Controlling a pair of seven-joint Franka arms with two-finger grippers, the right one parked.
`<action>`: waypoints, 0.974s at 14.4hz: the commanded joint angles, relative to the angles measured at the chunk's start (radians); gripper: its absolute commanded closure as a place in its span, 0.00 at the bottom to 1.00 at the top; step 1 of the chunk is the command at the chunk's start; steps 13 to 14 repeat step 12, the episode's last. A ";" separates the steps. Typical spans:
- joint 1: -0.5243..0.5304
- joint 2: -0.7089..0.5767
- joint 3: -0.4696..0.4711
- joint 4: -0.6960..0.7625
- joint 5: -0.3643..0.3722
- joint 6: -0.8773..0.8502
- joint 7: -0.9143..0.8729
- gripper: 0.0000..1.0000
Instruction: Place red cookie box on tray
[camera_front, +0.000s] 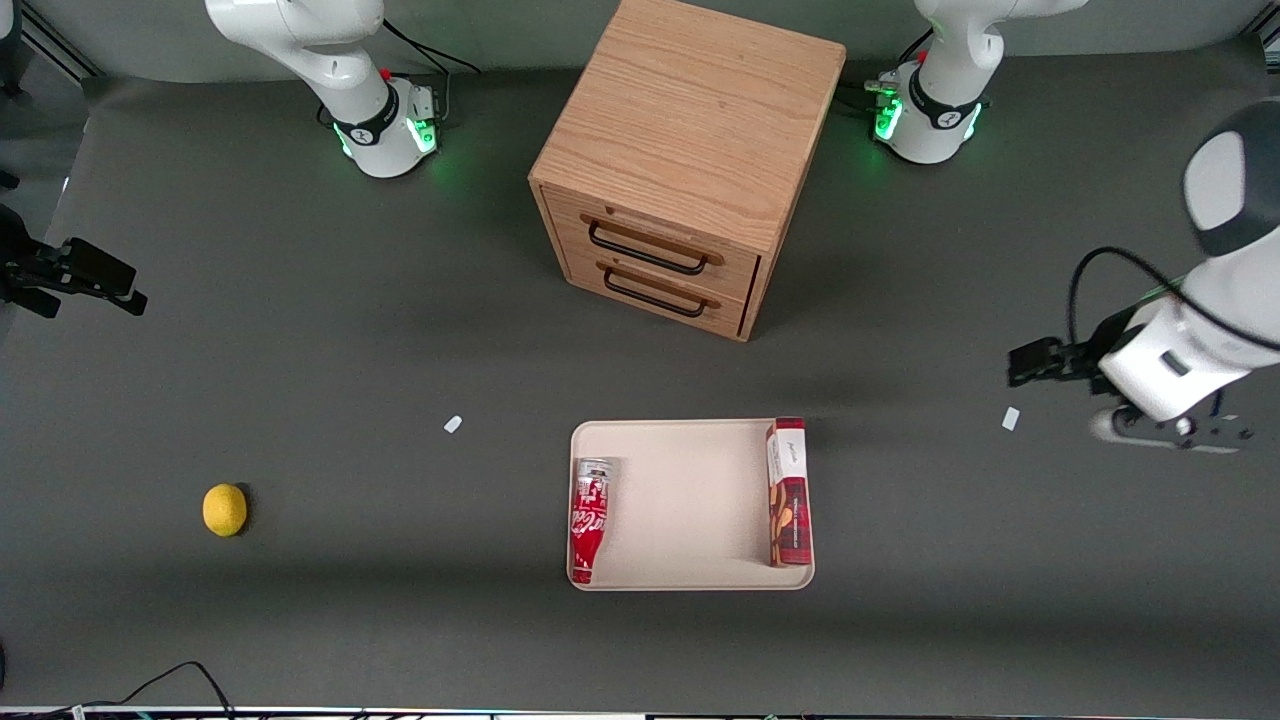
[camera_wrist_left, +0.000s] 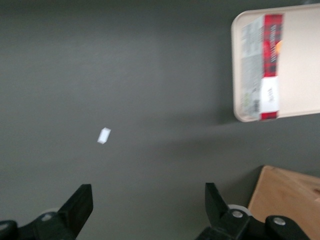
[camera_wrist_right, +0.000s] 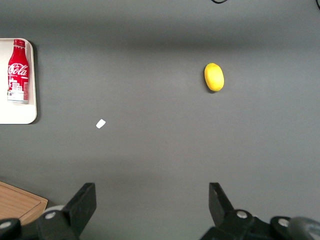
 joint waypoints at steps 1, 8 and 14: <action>0.025 -0.174 0.000 -0.137 0.024 -0.003 0.016 0.00; 0.069 -0.361 0.000 -0.177 0.021 -0.063 0.023 0.00; 0.069 -0.368 0.000 -0.179 0.013 -0.066 0.025 0.00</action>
